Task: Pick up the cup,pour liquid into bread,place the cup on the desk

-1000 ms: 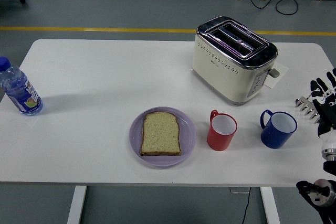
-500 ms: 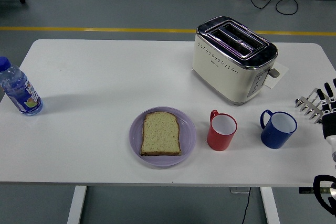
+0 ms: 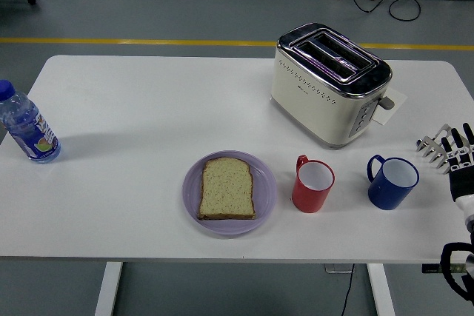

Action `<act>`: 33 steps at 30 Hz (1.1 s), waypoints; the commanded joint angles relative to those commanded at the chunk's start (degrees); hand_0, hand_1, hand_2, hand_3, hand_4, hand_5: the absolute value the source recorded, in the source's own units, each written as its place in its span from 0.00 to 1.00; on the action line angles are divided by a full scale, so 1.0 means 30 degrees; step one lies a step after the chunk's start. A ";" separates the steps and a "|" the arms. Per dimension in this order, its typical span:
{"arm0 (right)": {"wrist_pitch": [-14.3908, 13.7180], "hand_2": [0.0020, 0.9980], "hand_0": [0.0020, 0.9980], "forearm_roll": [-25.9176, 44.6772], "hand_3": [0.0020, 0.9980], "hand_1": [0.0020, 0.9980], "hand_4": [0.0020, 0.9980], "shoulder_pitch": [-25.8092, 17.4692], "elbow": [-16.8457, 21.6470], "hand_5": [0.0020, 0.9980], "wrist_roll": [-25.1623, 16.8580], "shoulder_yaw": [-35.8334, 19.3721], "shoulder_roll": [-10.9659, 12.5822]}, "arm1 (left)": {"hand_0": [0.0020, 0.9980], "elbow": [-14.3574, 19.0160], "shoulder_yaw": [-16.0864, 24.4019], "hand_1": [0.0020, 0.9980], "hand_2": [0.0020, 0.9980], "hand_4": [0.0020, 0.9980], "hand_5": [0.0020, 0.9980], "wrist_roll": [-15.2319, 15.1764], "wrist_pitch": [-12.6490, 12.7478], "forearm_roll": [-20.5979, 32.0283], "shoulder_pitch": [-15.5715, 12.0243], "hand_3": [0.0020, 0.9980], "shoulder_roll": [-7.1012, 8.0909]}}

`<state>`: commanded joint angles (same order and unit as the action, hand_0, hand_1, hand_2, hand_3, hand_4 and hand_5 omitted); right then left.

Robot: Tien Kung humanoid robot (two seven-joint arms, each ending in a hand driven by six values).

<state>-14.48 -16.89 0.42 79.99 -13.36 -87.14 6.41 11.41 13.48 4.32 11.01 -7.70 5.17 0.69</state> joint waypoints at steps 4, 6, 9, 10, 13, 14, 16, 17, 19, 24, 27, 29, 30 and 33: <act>-0.0085 0.73 0.76 0.0116 0.67 0.66 0.62 0.0027 -0.0136 0.53 -0.0348 -0.0081 -0.0028 | 0.63 0.0000 -0.0017 0.64 0.65 0.24 0.86 -0.0003 -0.0003 -0.0019 0.0026 0.50 0.0007; -0.0160 0.73 0.76 0.0120 0.67 0.66 0.62 0.0038 -0.0189 0.53 -0.0464 -0.0107 -0.0017 | 0.63 -0.0002 -0.0022 0.64 0.65 0.24 0.86 -0.0004 -0.0003 -0.0019 0.0042 0.50 0.0018; -0.0200 0.72 0.75 0.0190 0.67 0.66 0.62 0.0037 -0.0248 0.52 -0.0609 -0.0152 -0.0027 | 0.63 -0.0001 -0.0002 0.64 0.65 0.24 0.86 -0.0006 -0.0002 -0.0035 0.0059 0.50 0.0023; -0.0211 0.72 0.75 0.0205 0.67 0.66 0.62 0.0036 -0.0265 0.52 -0.0630 -0.0157 -0.0029 | 0.63 -0.0001 0.0010 0.64 0.65 0.24 0.86 -0.0007 -0.0003 -0.0033 0.0062 0.50 0.0024; -0.0267 0.72 0.75 0.0268 0.67 0.66 0.62 0.0058 -0.0349 0.52 -0.0679 -0.0145 -0.0046 | 0.63 -0.0004 0.0050 0.64 0.65 0.24 0.86 -0.0006 -0.0003 -0.0023 0.0079 0.50 0.0024; -0.0278 0.72 0.75 0.0297 0.67 0.66 0.62 0.0066 -0.0365 0.52 -0.0694 -0.0145 -0.0059 | 0.63 -0.0004 0.0060 0.64 0.65 0.24 0.86 -0.0006 -0.0003 -0.0036 0.0087 0.50 0.0025; -0.0269 0.71 0.75 0.0368 0.67 0.66 0.61 0.0087 -0.0396 0.51 -0.0679 -0.0137 -0.0084 | 0.63 -0.0004 0.0094 0.64 0.65 0.24 0.86 -0.0006 -0.0003 -0.0063 0.0104 0.50 0.0027; -0.0262 0.71 0.75 0.0377 0.67 0.66 0.61 0.0090 -0.0400 0.51 -0.0667 -0.0133 -0.0086 | 0.63 -0.0004 0.0101 0.64 0.65 0.24 0.86 -0.0006 -0.0003 -0.0065 0.0106 0.50 0.0027; -0.0305 0.71 0.75 0.0376 0.67 0.66 0.61 0.0104 -0.0408 0.51 -0.0684 -0.0125 -0.0088 | 0.63 -0.0004 0.0121 0.64 0.65 0.24 0.86 -0.0005 -0.0003 -0.0057 0.0110 0.50 0.0022; -0.0430 0.71 0.75 0.0388 0.67 0.66 0.61 0.0094 -0.0466 0.51 -0.0715 -0.0103 -0.0087 | 0.63 -0.0004 0.0104 0.64 0.65 0.24 0.86 -0.0003 -0.0004 -0.0045 0.0090 0.50 0.0001; -0.0488 0.70 0.74 0.0407 0.66 0.65 0.61 0.0048 -0.0521 0.50 -0.0673 -0.0082 -0.0084 | 0.63 -0.0004 0.0036 0.64 0.65 0.24 0.86 -0.0004 0.0000 -0.0045 0.0059 0.50 -0.0007; -0.0498 0.70 0.74 0.0413 0.66 0.65 0.61 0.0032 -0.0544 0.50 -0.0661 -0.0081 -0.0077 | 0.63 -0.0005 0.0000 0.64 0.65 0.24 0.86 -0.0004 -0.0001 -0.0042 0.0042 0.50 -0.0011; -0.0500 0.70 0.74 0.0424 0.66 0.65 0.61 0.0014 -0.0560 0.50 -0.0663 -0.0088 -0.0067 | 0.63 -0.0004 -0.0033 0.64 0.65 0.24 0.86 -0.0004 0.0000 -0.0040 0.0023 0.50 -0.0015; -0.0483 0.70 0.73 0.0466 0.66 0.65 0.61 -0.0005 -0.0588 0.50 -0.0639 -0.0104 -0.0056 | 0.63 -0.0008 -0.0085 0.64 0.65 0.24 0.86 -0.0002 -0.0002 -0.0010 -0.0013 0.50 -0.0021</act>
<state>-15.93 -15.49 0.41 78.23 -15.28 -87.45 6.24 11.39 13.23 4.31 11.00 -7.73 5.13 0.63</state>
